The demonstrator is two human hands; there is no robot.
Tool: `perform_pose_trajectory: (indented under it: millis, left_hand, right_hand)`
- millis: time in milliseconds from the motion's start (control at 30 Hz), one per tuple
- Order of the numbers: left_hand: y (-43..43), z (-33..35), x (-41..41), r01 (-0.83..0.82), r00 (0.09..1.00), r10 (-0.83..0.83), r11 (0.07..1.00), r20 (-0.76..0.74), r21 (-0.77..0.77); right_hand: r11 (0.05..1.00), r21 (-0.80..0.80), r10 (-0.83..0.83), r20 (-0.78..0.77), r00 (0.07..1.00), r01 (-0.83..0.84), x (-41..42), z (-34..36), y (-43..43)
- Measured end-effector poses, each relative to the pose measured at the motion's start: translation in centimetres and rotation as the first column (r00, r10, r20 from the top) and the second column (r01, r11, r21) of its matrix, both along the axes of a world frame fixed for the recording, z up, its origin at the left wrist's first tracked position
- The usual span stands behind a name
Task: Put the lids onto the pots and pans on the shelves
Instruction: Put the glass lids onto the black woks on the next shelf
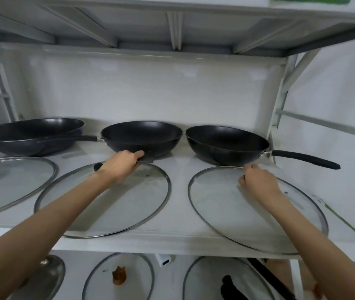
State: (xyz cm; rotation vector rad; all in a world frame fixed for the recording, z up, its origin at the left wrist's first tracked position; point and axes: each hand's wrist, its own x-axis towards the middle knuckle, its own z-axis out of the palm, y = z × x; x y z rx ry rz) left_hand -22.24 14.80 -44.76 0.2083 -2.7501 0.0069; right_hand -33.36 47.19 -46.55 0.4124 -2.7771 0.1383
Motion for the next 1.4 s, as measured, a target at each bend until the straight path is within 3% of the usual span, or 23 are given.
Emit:
perform_pose_trajectory:
  millis: [200, 400, 667, 833, 1067, 1200, 1400]
  left_hand:
    - [0.8, 2.1, 1.7, 0.053, 0.987, -0.052, 0.999, -0.151, 0.000]
    - [2.3, 5.3, 3.6, 0.136, 0.979, -0.157, 0.978, -0.128, -0.159]
    - [2.3, 10.6, 0.9, 0.112, 0.967, -0.146, 0.980, -0.211, -0.162]
    - [1.0, 12.2, -3.1, 0.145, 0.949, -0.171, 0.983, -0.263, -0.117]
    - [-1.3, 12.5, -10.5, 0.137, 0.960, -0.148, 0.989, -0.239, -0.063]
    - [-2.8, 12.1, -15.3, 0.152, 0.974, -0.150, 0.988, -0.169, -0.006]
    - [-5.0, 11.1, -21.5, 0.175, 0.983, -0.174, 0.985, -0.049, 0.001]
  right_hand:
    - [0.996, 0.010, 0.094, -0.034, 0.995, -0.093, 1.8, 0.0, 0.6]
    - [0.985, -0.026, 0.169, -0.053, 0.984, -0.170, 3.8, 2.0, 1.4]
    - [0.981, -0.068, 0.168, -0.169, 0.971, -0.181, 4.2, 8.6, 0.6]
    - [0.975, -0.128, 0.155, -0.207, 0.966, -0.184, -0.2, 10.9, -1.2]
    - [0.980, -0.161, 0.094, -0.129, 0.987, -0.115, -8.6, 13.1, -4.5]
    - [0.974, -0.180, 0.112, -0.152, 0.982, -0.139, -13.5, 12.6, -5.4]
    - [0.982, -0.161, 0.089, -0.050, 0.995, -0.096, -19.4, 11.5, -6.5]
